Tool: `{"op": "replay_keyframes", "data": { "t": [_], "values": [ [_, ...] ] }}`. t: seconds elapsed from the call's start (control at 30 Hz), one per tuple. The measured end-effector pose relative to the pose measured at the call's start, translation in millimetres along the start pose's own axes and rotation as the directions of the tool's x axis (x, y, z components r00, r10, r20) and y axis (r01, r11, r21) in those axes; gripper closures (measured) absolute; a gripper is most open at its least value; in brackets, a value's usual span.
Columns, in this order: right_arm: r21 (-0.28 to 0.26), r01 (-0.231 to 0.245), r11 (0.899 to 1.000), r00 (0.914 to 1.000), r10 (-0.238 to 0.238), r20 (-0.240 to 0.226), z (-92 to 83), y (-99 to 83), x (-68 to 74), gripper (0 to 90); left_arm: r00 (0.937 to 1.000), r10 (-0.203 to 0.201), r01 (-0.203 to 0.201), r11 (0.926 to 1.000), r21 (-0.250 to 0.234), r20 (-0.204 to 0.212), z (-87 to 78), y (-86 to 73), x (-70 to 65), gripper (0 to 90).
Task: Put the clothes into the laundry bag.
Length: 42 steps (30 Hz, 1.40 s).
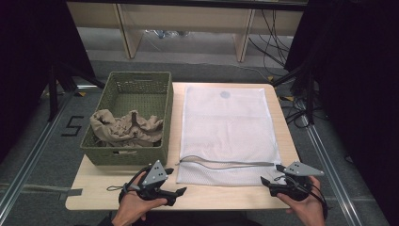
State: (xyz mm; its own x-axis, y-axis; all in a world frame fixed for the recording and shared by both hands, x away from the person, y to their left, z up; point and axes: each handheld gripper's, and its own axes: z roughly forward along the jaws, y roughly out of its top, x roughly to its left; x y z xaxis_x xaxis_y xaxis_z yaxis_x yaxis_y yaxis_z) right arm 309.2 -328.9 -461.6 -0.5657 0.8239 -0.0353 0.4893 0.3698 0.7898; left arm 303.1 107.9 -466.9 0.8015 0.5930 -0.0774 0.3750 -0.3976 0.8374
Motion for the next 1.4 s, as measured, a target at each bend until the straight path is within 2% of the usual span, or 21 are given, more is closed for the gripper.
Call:
{"op": "replay_keyframes", "data": {
  "t": [0.03, 0.1, 0.13, 0.3, 0.33, 0.37, 0.53, 0.63, 0.67, 0.7, 0.83, 0.87, 0.9, 0.97, 1.03, 1.07, 1.1, 1.13, 1.17, 1.33, 1.4],
  "values": [
    [0.0, -0.032, 0.999, 0.9994, 0.032, -0.016, 0.8, -0.3, 2.2, 23.6, 1.0, -0.003, 0.003, 1.0, -0.004, -0.006, 0.5, 0.0, -0.8, 22.2],
    [0.001, -0.018, 1.0, 0.9998, 0.018, -0.001, 0.3, 0.0, 0.8, 23.6, 1.0, -0.008, 0.008, 0.9998, -0.017, -0.003, 1.6, -0.4, -1.3, 22.2],
    [0.015, -0.037, 0.999, 0.9992, 0.037, -0.013, 1.0, -0.5, 2.2, 24.2, 1.0, -0.004, 0.004, 1.0, -0.006, -0.002, 1.4, -0.3, -1.4, 22.2],
    [0.011, -0.014, 1.0, 0.9999, 0.014, -0.006, 2.8, -0.7, 0.0, 25.4, 1.0, 0.002, -0.002, 1.0, 0.002, -0.007, 1.4, 0.2, -1.5, 22.2],
    [0.019, 0.003, 1.0, 1.0, -0.003, -0.003, 3.3, -0.6, -2.0, 26.0, 0.9995, 0.033, -0.033, 0.9992, 0.023, 0.003, 1.2, 0.6, 1.9, 22.0],
    [0.016, 0.009, 1.0, 0.9999, -0.009, -0.005, 4.4, -0.7, -2.6, 26.1, 0.9999, -0.004, 0.004, 1.0, -0.007, 0.01, 3.6, 0.2, -1.0, 22.0],
    [0.029, -0.001, 1.0, 1.0, 0.001, 0.005, 7.0, -0.2, -3.6, 26.3, 0.9999, 0.013, -0.012, 0.9998, 0.013, -0.003, 3.0, 0.8, -0.9, 22.0],
    [0.038, 0.035, 0.999, 0.9991, -0.036, 0.021, 9.8, 2.2, -8.2, 27.9, 1.0, -0.004, 0.004, 1.0, -0.002, 0.0, 4.4, 0.8, -2.5, 22.0],
    [0.051, 0.046, 0.998, 0.9984, -0.048, 0.031, 13.9, 4.6, -11.7, 28.4, 0.9998, 0.018, -0.018, 0.9997, 0.018, -0.003, 3.6, 1.5, -0.1, 22.0],
    [0.053, 0.083, 0.995, 0.9957, -0.085, 0.037, 16.9, 6.0, -16.4, 28.7, 0.9999, 0.012, -0.012, 0.9998, 0.018, -0.004, 4.1, 1.6, -0.1, 22.0],
    [0.08, 0.118, 0.99, 0.9901, -0.124, 0.066, 23.7, 10.3, -23.1, 29.5, 0.9999, 0.002, -0.002, 0.9999, 0.016, -0.014, 4.8, 1.2, 0.0, 22.0],
    [0.099, 0.134, 0.986, 0.9877, -0.141, 0.069, 25.6, 11.1, -24.4, 30.2, 0.9999, 0.002, -0.002, 0.9999, 0.015, -0.013, 4.9, 1.1, 0.3, 22.0],
    [0.12, 0.176, 0.977, 0.9795, -0.186, 0.078, 29.1, 13.0, -26.9, 31.0, 0.9999, 0.004, -0.004, 0.9998, 0.017, -0.014, 4.8, 1.1, 0.4, 22.0],
    [0.166, 0.182, 0.969, 0.9766, -0.198, 0.085, 35.9, 17.1, -27.5, 31.2, 0.9999, 0.003, -0.003, 0.9998, 0.018, -0.014, 4.5, 1.0, -0.3, 22.1],
    [0.175, 0.179, 0.968, 0.9783, -0.194, 0.073, 39.0, 18.4, -27.8, 31.4, 0.9999, -0.003, 0.003, 0.9998, 0.019, -0.012, 4.4, 1.0, -1.1, 22.1],
    [0.191, 0.206, 0.96, 0.9732, -0.221, 0.063, 43.2, 20.9, -28.7, 31.8, 0.9999, 0.01, -0.01, 0.9997, 0.023, -0.009, 4.1, 0.9, -0.6, 22.1],
    [0.248, 0.231, 0.941, 0.9645, -0.255, 0.069, 52.6, 24.6, -27.4, 34.0, 0.9999, 0.006, -0.006, 0.9998, 0.021, -0.015, 3.9, 1.0, -0.6, 22.1],
    [0.271, 0.268, 0.925, 0.9523, -0.297, 0.071, 57.2, 25.8, -29.7, 34.4, 0.9998, 0.01, -0.01, 0.9996, 0.026, -0.018, 3.4, 1.1, 0.1, 22.1],
    [0.293, 0.241, 0.925, 0.9581, -0.275, 0.081, 59.4, 25.7, -28.9, 35.1, 0.9999, 0.006, -0.006, 0.9999, 0.014, -0.015, 4.0, 0.7, 0.4, 22.1],
    [0.378, 0.29, 0.879, 0.9296, -0.353, 0.108, 69.6, 27.9, -38.6, 35.4, 0.9999, 0.006, -0.005, 0.9998, 0.018, -0.016, 3.9, 0.8, -0.3, 22.1],
    [0.386, 0.291, 0.875, 0.9306, -0.352, 0.098, 71.6, 28.3, -38.4, 35.4, 0.9998, 0.008, -0.007, 0.9996, 0.026, -0.018, 3.3, 1.0, -0.5, 22.1]
  ]
}}
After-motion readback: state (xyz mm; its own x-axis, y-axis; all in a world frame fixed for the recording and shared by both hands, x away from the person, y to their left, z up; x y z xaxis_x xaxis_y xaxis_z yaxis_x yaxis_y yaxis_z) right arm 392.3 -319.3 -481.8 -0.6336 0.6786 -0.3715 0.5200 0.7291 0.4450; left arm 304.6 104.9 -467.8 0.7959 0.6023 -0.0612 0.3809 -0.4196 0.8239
